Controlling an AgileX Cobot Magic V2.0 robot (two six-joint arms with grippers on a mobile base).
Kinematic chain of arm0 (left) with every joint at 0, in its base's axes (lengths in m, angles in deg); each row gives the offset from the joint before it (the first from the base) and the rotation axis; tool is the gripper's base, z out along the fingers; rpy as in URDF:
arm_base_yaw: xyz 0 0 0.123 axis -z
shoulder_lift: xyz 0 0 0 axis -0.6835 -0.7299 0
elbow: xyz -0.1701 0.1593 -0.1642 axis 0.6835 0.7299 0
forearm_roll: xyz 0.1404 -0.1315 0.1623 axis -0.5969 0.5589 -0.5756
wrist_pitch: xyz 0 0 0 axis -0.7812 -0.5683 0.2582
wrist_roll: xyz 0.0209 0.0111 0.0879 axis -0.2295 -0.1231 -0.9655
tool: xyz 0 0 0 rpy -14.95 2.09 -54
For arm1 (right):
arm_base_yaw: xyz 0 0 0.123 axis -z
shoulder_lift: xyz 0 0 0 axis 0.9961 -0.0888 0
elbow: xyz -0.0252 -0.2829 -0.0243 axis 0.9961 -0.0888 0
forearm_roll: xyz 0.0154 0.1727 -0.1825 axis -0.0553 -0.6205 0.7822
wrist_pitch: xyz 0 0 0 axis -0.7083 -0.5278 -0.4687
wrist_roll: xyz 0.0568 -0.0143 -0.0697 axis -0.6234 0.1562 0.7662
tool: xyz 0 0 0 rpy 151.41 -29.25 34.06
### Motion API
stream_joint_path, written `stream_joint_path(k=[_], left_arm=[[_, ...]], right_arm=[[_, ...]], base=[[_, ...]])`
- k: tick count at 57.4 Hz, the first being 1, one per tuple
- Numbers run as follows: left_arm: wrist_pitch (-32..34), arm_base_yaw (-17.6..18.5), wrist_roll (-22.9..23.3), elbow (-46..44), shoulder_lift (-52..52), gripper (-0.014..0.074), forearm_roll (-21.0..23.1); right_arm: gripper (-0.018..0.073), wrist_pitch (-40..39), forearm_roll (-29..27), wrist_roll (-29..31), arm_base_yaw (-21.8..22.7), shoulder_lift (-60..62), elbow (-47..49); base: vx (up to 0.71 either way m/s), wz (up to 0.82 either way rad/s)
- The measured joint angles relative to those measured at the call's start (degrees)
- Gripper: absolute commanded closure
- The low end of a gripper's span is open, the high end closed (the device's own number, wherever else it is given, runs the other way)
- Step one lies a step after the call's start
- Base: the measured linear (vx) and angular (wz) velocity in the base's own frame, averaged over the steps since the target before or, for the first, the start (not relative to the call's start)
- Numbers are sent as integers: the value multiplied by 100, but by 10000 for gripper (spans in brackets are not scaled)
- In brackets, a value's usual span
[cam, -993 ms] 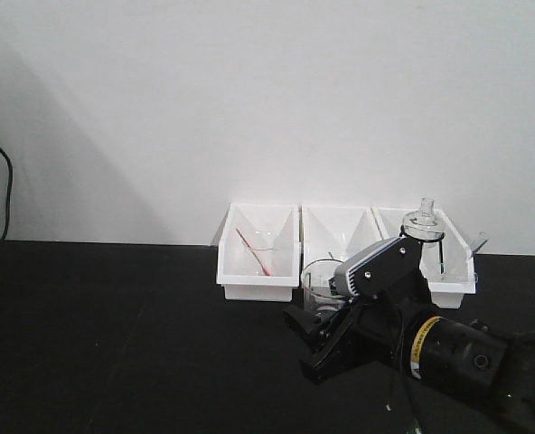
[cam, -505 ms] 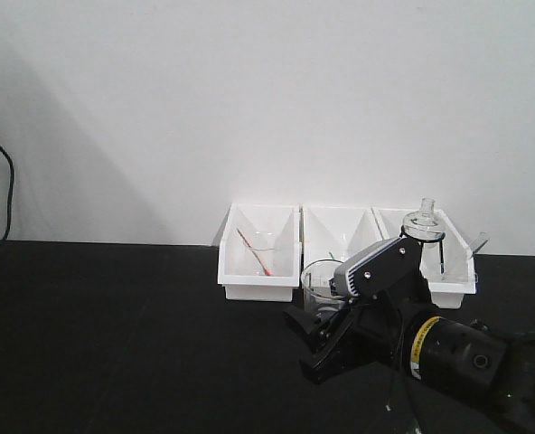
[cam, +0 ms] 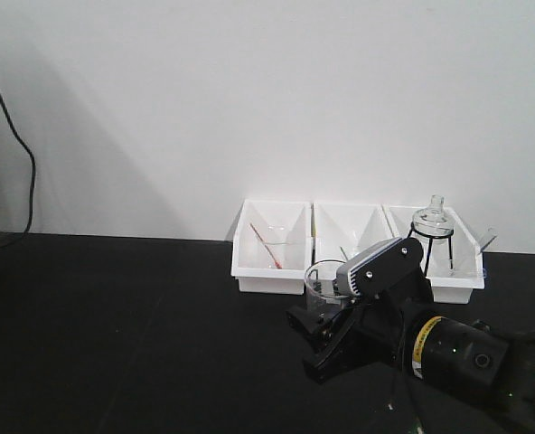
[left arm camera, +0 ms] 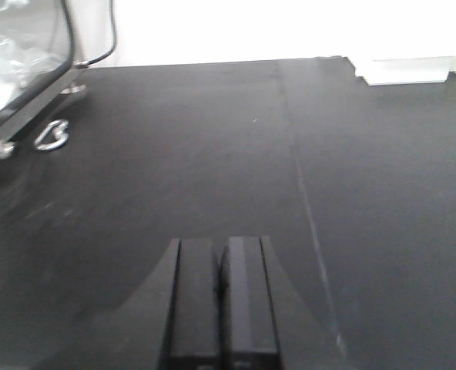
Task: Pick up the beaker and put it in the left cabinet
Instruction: 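Lift the held beaker off the bench with the right gripper, then carry the beaker in the right gripper while driving to the cabinet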
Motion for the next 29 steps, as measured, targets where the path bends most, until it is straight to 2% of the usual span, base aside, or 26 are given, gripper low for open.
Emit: stream_joint_path(k=[14, 29], left_arm=[[4, 0, 0, 0, 0, 593, 0], [4, 0, 0, 0, 0, 593, 0]], right_arm=[[456, 27, -5, 0, 0, -11, 0], [456, 32, -5, 0, 0, -42, 0]], base=[[-18, 30], [-19, 59]])
